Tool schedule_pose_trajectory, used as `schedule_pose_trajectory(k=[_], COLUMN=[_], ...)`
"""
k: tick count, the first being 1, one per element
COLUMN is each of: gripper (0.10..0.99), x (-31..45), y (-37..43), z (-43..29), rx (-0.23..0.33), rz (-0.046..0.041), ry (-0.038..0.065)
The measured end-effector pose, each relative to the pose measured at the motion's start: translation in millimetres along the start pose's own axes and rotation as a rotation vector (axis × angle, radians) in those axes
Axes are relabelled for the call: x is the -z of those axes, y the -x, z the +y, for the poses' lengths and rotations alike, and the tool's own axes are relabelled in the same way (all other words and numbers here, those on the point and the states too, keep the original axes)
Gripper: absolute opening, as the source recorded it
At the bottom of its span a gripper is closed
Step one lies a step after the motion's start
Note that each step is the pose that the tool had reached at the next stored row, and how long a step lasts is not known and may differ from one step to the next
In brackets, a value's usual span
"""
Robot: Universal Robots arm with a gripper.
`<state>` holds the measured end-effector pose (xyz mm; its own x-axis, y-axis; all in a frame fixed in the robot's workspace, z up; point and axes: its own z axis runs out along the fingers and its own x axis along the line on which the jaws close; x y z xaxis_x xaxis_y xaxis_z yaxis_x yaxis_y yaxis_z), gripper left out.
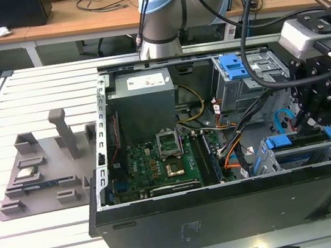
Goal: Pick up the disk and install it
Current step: 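Insert the second disk wire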
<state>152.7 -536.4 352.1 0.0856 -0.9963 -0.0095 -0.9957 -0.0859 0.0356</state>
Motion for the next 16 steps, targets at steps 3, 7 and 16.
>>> schedule_pose_trajectory(k=[3, 7, 16], gripper=[0.161, 0.161, 0.161], x=[-1.7, -3.3, -11.0], y=[0.1, -0.1, -0.2], z=[-1.0, -2.7, -3.6], rx=[0.0, 0.0, 0.0], rz=[0.0007, 0.001, 0.0009], ry=[0.0, 0.0, 0.0])
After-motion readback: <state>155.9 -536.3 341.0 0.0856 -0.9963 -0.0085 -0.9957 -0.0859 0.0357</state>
